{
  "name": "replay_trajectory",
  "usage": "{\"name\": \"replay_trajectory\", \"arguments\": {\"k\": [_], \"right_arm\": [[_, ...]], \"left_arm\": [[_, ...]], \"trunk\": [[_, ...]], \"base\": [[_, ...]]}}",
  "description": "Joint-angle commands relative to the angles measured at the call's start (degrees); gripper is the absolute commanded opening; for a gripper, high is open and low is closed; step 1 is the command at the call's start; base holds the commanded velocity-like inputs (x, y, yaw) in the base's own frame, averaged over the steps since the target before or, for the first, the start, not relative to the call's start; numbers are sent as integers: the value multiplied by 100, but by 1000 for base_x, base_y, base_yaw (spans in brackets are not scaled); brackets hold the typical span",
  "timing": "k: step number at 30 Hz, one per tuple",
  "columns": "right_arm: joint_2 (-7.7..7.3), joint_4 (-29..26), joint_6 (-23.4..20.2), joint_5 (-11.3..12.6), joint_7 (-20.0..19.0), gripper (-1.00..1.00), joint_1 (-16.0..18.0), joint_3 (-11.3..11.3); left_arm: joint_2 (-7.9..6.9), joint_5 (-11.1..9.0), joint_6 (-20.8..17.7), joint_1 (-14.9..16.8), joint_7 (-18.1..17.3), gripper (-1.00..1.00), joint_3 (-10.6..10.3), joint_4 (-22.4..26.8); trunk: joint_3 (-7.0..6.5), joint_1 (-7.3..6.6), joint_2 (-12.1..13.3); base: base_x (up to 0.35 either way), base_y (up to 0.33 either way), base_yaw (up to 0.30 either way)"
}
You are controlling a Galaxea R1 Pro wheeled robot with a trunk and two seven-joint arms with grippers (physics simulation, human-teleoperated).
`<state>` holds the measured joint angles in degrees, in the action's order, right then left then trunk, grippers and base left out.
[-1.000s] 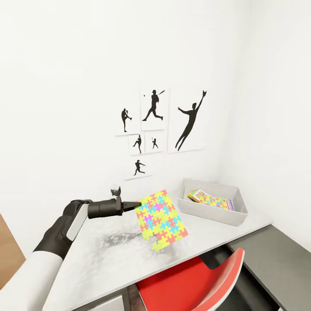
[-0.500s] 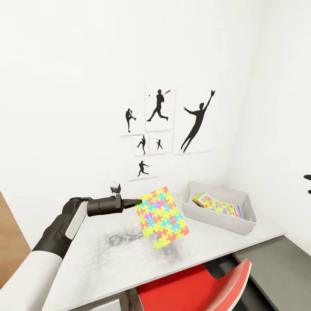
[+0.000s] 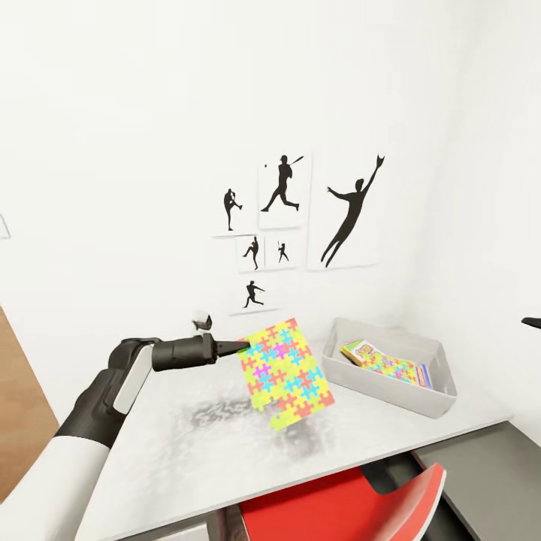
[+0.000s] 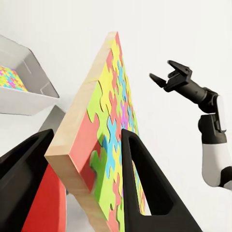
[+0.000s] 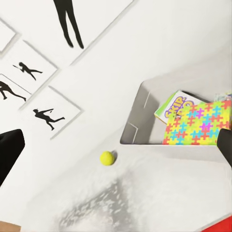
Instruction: Put all the toys in the child's room - the three board games (two on the bed and one on the table), the two jigsaw puzzles on the table, and the tennis ball on the table - inside the toy box on the table in the child's room.
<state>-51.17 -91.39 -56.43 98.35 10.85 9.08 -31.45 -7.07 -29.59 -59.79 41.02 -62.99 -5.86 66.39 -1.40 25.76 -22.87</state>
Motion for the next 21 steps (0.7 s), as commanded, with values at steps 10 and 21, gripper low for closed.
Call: {"name": "replay_trajectory", "arguments": {"k": [10,21], "right_arm": [[43,-2,0,61,92,100,6,40],[47,-2,-2,61,93,100,6,42]], "left_arm": [[80,21,-21,2,-3,-100,-81,293],[115,22,-21,2,-3,-100,-123,331]], "trunk": [[3,2,-5],[3,2,-5]], "base": [[-6,-18,0],[-1,-135,0]]}}
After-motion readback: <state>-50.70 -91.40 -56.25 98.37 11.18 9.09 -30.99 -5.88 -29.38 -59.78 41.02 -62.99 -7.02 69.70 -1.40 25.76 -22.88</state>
